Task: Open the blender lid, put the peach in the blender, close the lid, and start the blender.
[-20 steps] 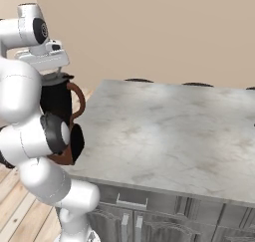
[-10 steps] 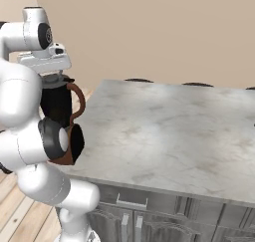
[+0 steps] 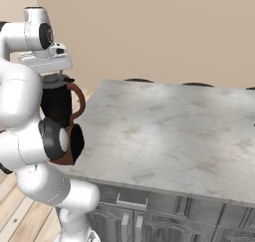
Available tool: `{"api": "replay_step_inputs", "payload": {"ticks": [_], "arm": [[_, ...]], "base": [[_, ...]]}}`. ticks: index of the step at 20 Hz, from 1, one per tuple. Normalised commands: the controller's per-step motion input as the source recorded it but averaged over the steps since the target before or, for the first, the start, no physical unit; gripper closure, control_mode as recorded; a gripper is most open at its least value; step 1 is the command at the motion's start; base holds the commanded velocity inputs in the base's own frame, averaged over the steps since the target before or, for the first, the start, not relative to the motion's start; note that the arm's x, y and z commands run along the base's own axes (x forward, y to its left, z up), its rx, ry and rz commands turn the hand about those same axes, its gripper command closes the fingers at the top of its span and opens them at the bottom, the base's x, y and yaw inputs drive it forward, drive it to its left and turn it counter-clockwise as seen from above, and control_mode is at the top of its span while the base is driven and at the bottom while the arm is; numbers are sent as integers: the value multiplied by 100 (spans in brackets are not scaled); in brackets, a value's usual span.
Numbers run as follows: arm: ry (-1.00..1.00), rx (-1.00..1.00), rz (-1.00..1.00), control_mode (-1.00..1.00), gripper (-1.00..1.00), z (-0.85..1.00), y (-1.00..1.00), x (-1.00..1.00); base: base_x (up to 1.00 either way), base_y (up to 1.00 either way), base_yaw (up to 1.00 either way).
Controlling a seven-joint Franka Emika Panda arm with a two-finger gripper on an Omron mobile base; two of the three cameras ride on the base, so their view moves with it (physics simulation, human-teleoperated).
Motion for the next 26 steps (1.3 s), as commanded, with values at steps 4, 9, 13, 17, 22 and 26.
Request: {"api": "replay_step_inputs", "payload": {"ticks": [4, 9, 13, 17, 22, 26], "arm": [[-8, 1, 0, -100, -100, 5, -2, 0], [-17, 0, 0, -100, -100, 37, 0, 0], [-26, 0, -1, -100, -100, 56, 0, -12], [-38, 0, -18, -100, -100, 6, 0, -66], [-39, 0, -33, -100, -100, -45, 0, -99], [-28, 0, -42, -100, -100, -66, 13, -98]], "base": [[0, 0, 0], [0, 0, 0], [0, 0, 0], [0, 0, 0], [0, 0, 0], [0, 0, 0]]}}
